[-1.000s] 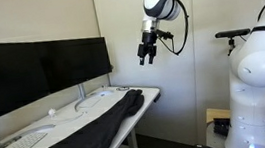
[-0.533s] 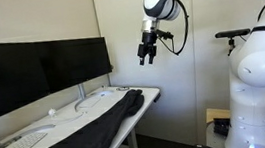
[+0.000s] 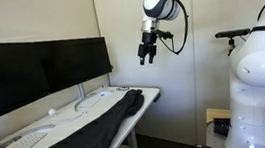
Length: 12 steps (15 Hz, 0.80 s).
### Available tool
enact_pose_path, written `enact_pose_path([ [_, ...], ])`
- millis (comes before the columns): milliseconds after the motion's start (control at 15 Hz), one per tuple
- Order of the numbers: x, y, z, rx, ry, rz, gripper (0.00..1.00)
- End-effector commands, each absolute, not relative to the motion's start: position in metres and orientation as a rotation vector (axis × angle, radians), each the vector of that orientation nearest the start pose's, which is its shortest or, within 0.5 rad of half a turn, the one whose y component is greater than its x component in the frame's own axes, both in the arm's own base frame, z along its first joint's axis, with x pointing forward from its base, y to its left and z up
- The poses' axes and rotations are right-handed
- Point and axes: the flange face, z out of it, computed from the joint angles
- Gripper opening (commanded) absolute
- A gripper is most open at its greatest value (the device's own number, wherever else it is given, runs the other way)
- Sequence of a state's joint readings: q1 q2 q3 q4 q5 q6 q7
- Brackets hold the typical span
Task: Fold the trousers in half from right to left.
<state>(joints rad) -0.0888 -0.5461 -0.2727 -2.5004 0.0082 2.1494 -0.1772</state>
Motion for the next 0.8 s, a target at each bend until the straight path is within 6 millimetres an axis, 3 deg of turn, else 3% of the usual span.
enact_pose_path([
  [0,0.391,-0.173,0.487,-3.082,0.118,-0.332,1.0],
  [533,0.457,-0.256,0.513,-3.104,-0.058,-0.388,1.0],
  [733,0.494,-0.27,0.511,-3.112,-0.086,-0.383,1.0],
])
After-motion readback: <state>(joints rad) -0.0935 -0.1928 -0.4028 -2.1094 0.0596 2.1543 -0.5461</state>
